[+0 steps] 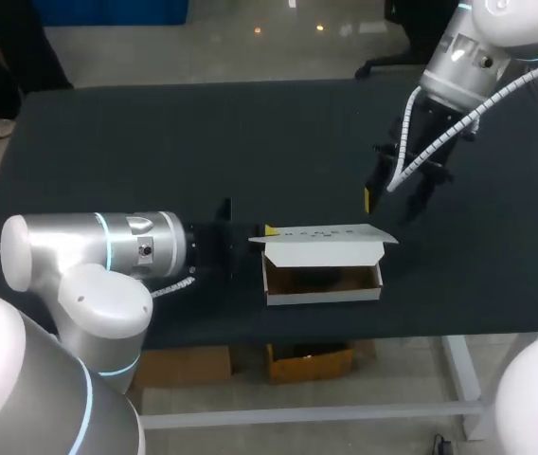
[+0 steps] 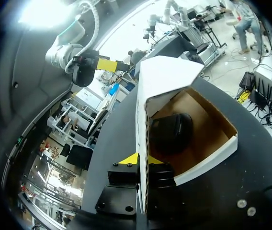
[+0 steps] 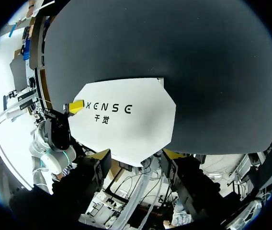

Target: Assemble the packaging by folding the flat box into shape, placing the metal phone stand inside, and closing the box properly

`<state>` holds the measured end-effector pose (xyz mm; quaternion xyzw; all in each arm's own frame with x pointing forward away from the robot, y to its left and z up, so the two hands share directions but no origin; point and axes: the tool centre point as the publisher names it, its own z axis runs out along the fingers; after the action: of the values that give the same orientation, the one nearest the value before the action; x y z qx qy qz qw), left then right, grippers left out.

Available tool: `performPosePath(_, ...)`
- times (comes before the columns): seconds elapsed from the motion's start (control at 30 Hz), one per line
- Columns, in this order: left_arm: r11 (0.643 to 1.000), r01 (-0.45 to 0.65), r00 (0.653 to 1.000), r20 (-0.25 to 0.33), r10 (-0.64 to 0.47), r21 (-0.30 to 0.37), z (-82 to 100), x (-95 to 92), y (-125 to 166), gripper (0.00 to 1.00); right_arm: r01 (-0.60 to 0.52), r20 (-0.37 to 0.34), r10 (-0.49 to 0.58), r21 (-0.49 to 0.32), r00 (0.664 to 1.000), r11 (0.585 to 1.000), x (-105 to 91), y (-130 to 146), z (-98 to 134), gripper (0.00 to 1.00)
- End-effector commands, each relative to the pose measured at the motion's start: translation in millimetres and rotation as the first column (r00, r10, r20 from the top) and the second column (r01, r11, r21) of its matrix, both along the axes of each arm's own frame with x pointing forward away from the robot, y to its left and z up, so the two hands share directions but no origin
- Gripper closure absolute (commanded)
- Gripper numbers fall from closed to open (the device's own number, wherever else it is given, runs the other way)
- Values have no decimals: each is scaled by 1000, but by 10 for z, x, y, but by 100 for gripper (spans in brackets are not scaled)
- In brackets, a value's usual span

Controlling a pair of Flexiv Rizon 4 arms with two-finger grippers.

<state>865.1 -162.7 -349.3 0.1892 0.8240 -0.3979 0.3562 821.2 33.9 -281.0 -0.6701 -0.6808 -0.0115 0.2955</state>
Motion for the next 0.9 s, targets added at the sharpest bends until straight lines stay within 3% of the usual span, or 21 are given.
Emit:
performPosePath(0.03,1000,-6,1000,12,6,-4,-55,-43,-22,100,11,-5,-11,3,1000,1000,-30,-46,-64,52)
performPosePath(0.4,1000,-3,1000,29,3,1,-73,-68,-31,100,15,-30,-15,-13,999,1000,-94,5,-274,56)
performPosePath(0.9,1000,1,1000,30,-1,-4,-83,-75,-18,100,26,-40,-27,-10,999,1000,-84,5,-393,59)
